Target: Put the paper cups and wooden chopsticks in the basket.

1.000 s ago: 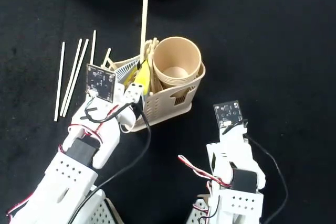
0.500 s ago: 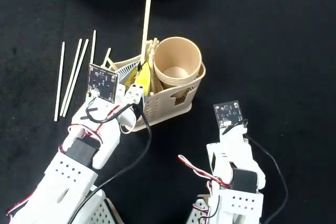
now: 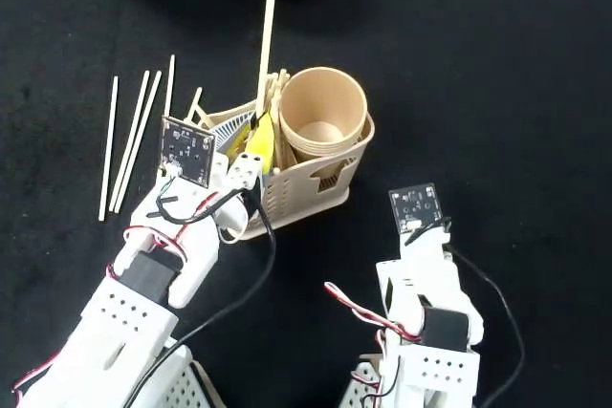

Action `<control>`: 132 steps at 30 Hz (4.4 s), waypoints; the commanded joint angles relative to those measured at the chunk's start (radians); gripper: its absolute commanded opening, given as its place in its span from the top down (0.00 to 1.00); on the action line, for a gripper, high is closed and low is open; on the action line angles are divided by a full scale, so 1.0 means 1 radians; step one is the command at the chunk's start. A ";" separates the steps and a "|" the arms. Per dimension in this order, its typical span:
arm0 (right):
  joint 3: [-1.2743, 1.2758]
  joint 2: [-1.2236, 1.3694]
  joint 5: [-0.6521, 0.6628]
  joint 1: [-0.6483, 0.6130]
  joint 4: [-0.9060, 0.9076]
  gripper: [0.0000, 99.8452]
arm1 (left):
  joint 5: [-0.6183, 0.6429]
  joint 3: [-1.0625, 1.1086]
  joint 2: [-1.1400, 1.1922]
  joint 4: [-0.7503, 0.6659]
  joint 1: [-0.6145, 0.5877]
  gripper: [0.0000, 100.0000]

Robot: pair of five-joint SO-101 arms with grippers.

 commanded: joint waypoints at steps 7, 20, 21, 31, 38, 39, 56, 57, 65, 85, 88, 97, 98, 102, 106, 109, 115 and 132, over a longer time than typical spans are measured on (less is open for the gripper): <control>-0.004 -0.070 0.006 -0.011 0.005 0.99 | -0.012 -0.025 0.008 0.014 0.021 0.97; -0.004 -0.070 0.006 -0.011 0.005 0.99 | -0.012 -0.025 0.008 0.015 0.018 0.97; -0.004 -0.070 0.006 -0.011 0.005 0.99 | -0.012 -0.025 0.008 0.015 0.018 0.97; -0.004 -0.070 0.006 -0.011 0.005 0.99 | -0.006 -0.021 0.006 0.017 0.010 0.90; -0.004 -0.070 0.006 -0.011 0.005 0.99 | -0.009 -0.119 0.005 0.149 -0.048 0.89; -0.004 -0.070 0.006 -0.011 0.005 0.99 | -0.008 -0.151 0.005 0.193 -0.065 0.89; -0.004 -0.070 0.006 -0.011 0.005 0.99 | -0.012 -0.984 0.017 0.941 -0.306 0.89; -0.004 -0.070 0.006 -0.011 0.005 0.99 | -0.008 -0.986 0.017 0.961 -0.366 0.89; -0.004 -0.070 0.006 -0.011 0.005 0.99 | -0.106 -0.567 0.029 0.710 -0.697 0.86; -0.004 -0.070 0.006 -0.011 0.005 0.99 | -0.342 -0.906 1.053 0.712 -0.704 0.83; -0.004 -0.070 0.006 -0.011 0.005 0.99 | -0.358 -1.075 1.218 0.796 -0.704 0.83; -0.004 -0.070 0.006 -0.011 0.005 0.99 | -0.358 -1.578 1.646 0.997 -0.704 0.83; -0.004 -0.070 0.006 -0.011 0.005 0.99 | -0.358 -1.639 1.691 1.014 -0.704 0.83; -0.004 -0.070 0.006 -0.011 0.005 0.99 | -0.358 -1.856 1.873 1.089 -0.711 0.83; -0.004 -0.070 0.006 -0.011 0.005 0.99 | -0.358 -2.075 2.045 1.177 -0.728 0.83; -0.004 -0.070 0.006 -0.011 0.005 0.99 | -0.359 -2.244 2.154 1.263 -0.731 0.83; -0.004 -0.070 0.006 -0.011 0.005 0.99 | -0.439 -2.571 2.315 1.448 -0.714 0.90; -0.004 -0.070 0.006 -0.011 0.005 0.99 | -0.342 -2.830 2.358 1.534 -0.693 0.97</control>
